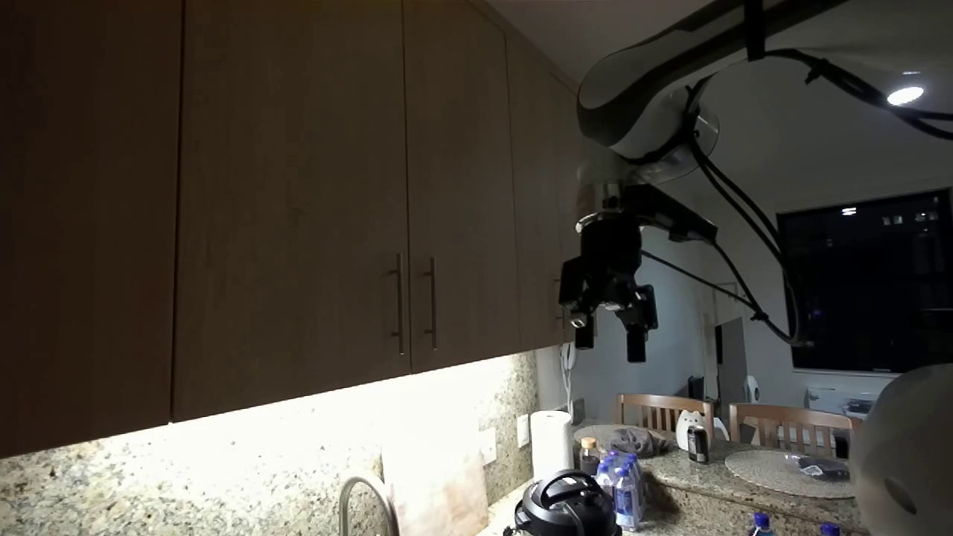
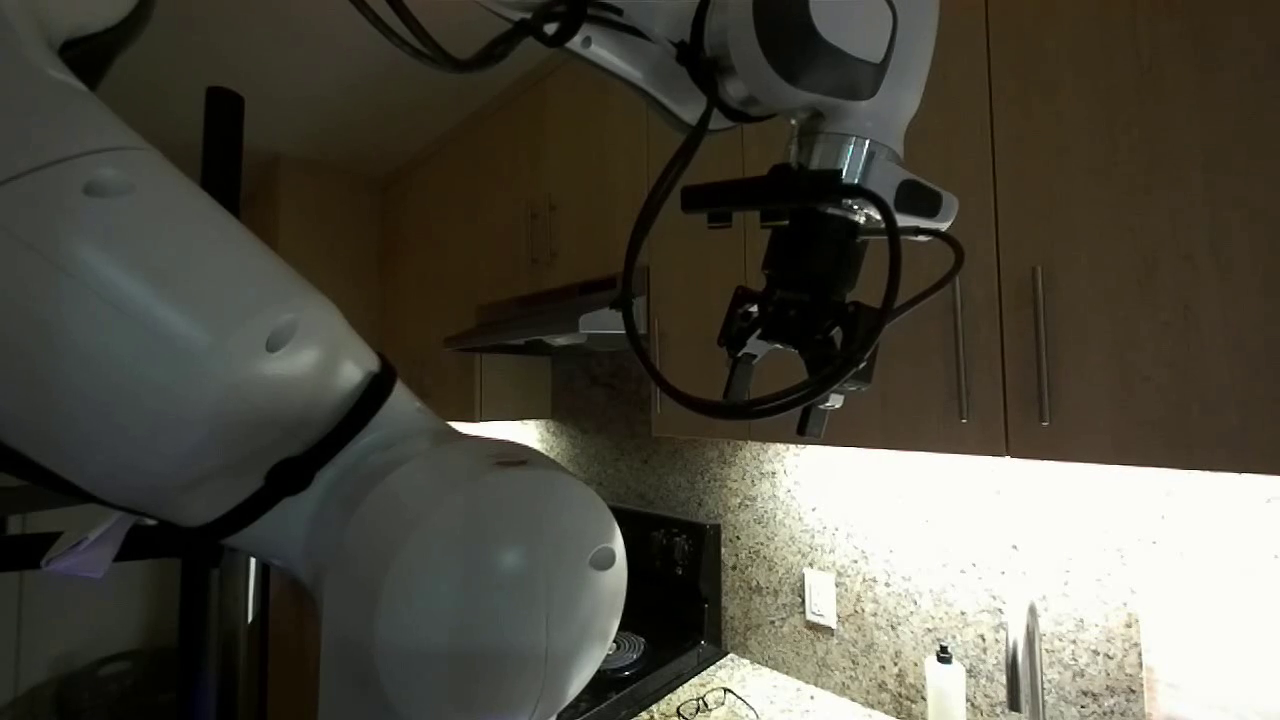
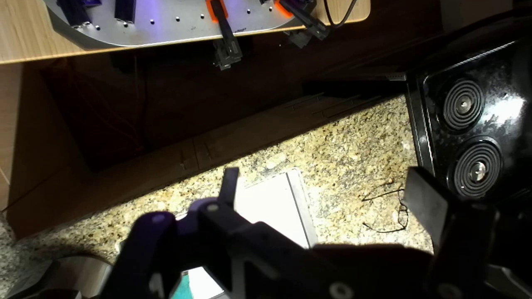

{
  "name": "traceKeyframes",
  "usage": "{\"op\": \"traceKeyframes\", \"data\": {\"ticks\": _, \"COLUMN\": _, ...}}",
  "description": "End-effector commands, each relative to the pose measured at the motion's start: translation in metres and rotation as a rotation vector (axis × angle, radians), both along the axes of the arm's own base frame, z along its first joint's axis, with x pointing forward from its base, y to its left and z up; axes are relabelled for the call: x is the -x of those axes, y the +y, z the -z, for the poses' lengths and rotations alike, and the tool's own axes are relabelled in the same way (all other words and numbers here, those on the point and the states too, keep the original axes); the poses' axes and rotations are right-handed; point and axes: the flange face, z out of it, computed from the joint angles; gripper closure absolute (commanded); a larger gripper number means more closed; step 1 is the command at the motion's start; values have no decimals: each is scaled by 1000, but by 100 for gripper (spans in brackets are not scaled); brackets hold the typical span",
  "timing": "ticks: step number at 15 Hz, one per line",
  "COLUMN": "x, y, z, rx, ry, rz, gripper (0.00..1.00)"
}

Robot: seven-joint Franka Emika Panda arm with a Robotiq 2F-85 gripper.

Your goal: Open the third cabinet door from the right

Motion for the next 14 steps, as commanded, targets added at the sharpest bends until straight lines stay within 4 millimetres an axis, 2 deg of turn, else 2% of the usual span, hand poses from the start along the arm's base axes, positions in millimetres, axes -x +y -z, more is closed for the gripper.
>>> {"op": "traceKeyframes", "data": {"ticks": 1, "x": -9, "y": 3, "z": -7, "rx": 37, "ry": -40, "rz": 20, "gripper": 0}}
{"op": "traceKeyframes", "data": {"ticks": 5, "x": -30, "y": 9, "z": -26, "rx": 120, "ry": -155, "rz": 32, "gripper": 0}}
{"op": "traceKeyframes", "data": {"ticks": 9, "x": -61, "y": 11, "z": -54, "rx": 242, "ry": -308, "rz": 54, "gripper": 0}}
{"op": "traceKeyframes", "data": {"ticks": 14, "x": -106, "y": 7, "z": -94, "rx": 363, "ry": -546, "rz": 200, "gripper": 0}}
